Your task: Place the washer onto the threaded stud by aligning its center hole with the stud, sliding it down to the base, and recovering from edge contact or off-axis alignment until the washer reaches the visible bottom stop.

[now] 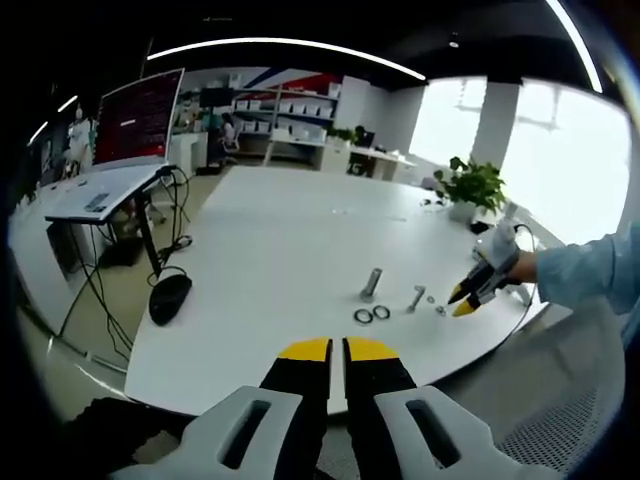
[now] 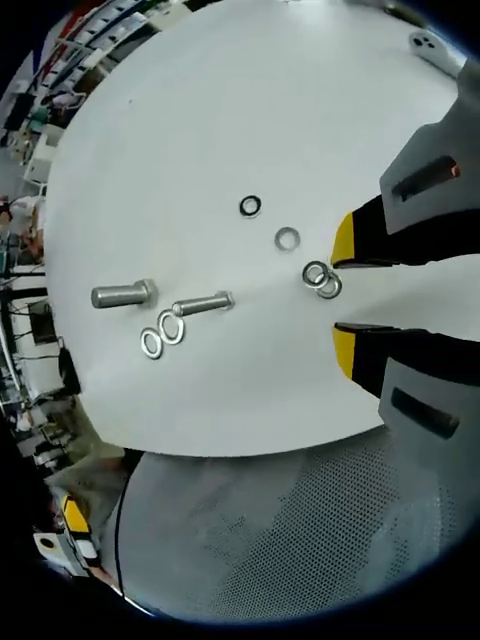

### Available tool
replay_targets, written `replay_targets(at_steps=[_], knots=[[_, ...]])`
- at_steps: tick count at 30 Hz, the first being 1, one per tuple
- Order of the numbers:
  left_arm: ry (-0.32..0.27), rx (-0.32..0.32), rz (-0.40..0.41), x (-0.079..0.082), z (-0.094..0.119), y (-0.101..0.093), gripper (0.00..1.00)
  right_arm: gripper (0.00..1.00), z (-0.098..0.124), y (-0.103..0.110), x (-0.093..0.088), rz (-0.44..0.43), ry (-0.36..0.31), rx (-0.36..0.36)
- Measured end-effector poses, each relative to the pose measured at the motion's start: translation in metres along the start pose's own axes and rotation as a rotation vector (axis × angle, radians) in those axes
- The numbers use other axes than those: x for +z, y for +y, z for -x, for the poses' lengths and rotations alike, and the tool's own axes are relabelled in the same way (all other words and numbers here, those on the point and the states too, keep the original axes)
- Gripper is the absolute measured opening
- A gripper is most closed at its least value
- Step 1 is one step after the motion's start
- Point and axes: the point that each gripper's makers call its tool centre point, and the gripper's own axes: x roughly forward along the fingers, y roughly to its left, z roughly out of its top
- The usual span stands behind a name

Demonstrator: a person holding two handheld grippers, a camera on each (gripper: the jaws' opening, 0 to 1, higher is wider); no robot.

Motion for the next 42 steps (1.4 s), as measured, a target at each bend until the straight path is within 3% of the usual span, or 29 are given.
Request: replay_targets(at_steps=[5, 10, 16, 21, 26, 30, 38, 40, 42], knots=[[-0.001, 0.001, 0.007, 0.0, 0.0, 0.001, 0.02, 0.24, -0.005, -0.003, 0.003, 0.016, -0.001, -0.008], [0.0, -0.001, 0.006, 0.0, 0.0, 0.001, 0.02, 0.19, -0.011, -0.001, -0.004, 0.037, 0.046, -0.006], [-0.001, -0.003, 0.008, 0.0, 0.0, 0.0, 0.02, 0.19, -0.013, -0.002, -0.001, 0.029, 0.038, -0.017], [-0.008, -0.003, 0.013, 0.001, 0.0, 0.0, 0.02, 0.2, -0.013, -0.001, -0.004, 0.171, 0.061, -0.02], [-0.01, -0.004, 0.016, 0.001, 0.0, 0.0, 0.02, 0.16, -0.014, -0.006, -0.002, 0.147, 0.073, -0.01], [-0.01, -0.002, 0.017, 0.001, 0.0, 0.0, 0.02, 0.16, -0.013, -0.004, -0.003, 0.193, 0.084, -0.003], [-0.006, 0.0, 0.017, 0.0, 0.001, 0.001, 0.02, 0.14, -0.013, -0.006, -0.002, 0.171, 0.064, -0.016], [-0.005, 0.0, 0.018, 0.0, 0.0, 0.001, 0.02, 0.14, -0.012, -0.005, -0.002, 0.205, 0.056, -0.012], [-0.003, -0.001, 0.017, 0.0, 0.0, 0.001, 0.02, 0.14, -0.012, -0.006, -0.002, 0.17, 0.049, -0.012]])
